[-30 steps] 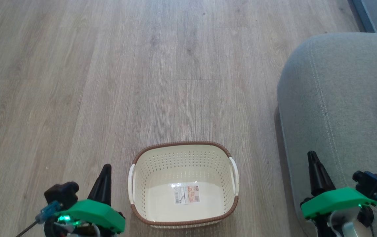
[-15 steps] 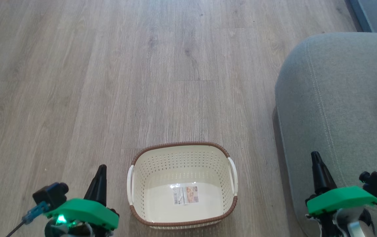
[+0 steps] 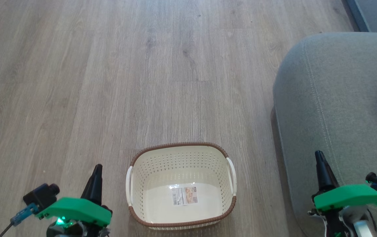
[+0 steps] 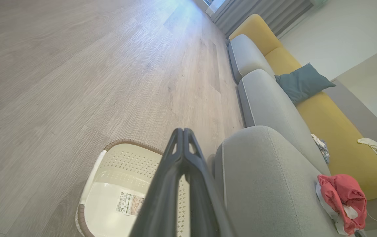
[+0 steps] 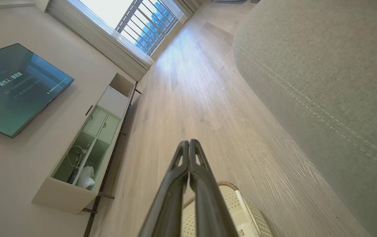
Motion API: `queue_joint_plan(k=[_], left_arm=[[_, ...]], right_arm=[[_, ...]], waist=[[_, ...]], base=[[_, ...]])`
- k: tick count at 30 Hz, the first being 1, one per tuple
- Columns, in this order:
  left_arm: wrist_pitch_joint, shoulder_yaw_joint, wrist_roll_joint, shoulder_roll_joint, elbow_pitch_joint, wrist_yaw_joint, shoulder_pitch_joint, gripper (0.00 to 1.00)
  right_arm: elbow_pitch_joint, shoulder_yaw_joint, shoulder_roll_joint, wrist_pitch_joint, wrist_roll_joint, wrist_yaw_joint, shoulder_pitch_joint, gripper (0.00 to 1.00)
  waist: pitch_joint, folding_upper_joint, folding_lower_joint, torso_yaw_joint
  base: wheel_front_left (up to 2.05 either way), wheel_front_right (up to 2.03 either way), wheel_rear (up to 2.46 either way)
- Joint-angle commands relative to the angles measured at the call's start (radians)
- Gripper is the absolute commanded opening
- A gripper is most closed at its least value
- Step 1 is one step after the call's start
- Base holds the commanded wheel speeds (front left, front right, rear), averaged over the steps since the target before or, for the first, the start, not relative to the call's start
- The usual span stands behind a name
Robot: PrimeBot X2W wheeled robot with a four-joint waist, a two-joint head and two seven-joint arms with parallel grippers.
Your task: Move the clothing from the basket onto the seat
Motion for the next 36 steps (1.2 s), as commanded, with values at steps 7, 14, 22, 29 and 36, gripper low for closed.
queue_joint_plan(k=[7, 14, 22, 29, 36], left_arm=[[0.022, 0.036, -0.094, 0.003, -0.032, -0.015, -0.063, 0.0], [0.043, 0.052, -0.17, 0.004, -0.031, -0.023, -0.068, 0.0], [0.07, 0.072, -0.269, 0.004, -0.03, -0.034, -0.073, 0.0], [0.087, 0.085, -0.335, 0.004, -0.03, -0.041, -0.077, 0.0], [0.108, 0.101, -0.411, 0.004, -0.03, -0.049, -0.081, 0.0]], right_arm=[[-0.039, -0.005, 0.001, 0.03, 0.084, 0.0, -0.058, 0.0], [-0.041, -0.014, 0.002, 0.051, 0.153, 0.0, -0.062, 0.0], [-0.043, -0.025, 0.003, 0.077, 0.241, 0.0, -0.066, 0.0], [-0.045, -0.032, 0.004, 0.095, 0.299, 0.0, -0.069, 0.0], [-0.046, -0.041, 0.005, 0.116, 0.367, 0.0, -0.073, 0.0]], waist=[[-0.002, 0.0, 0.0, -0.004], [-0.003, 0.0, 0.0, -0.008], [-0.005, 0.0, 0.0, -0.013], [-0.006, 0.0, 0.0, -0.017], [-0.008, 0.0, 0.0, -0.021]], base=[[0.0, 0.0, 0.0], [0.0, 0.0, 0.0], [0.0, 0.0, 0.0], [0.0, 0.0, 0.0], [0.0, 0.0, 0.0]])
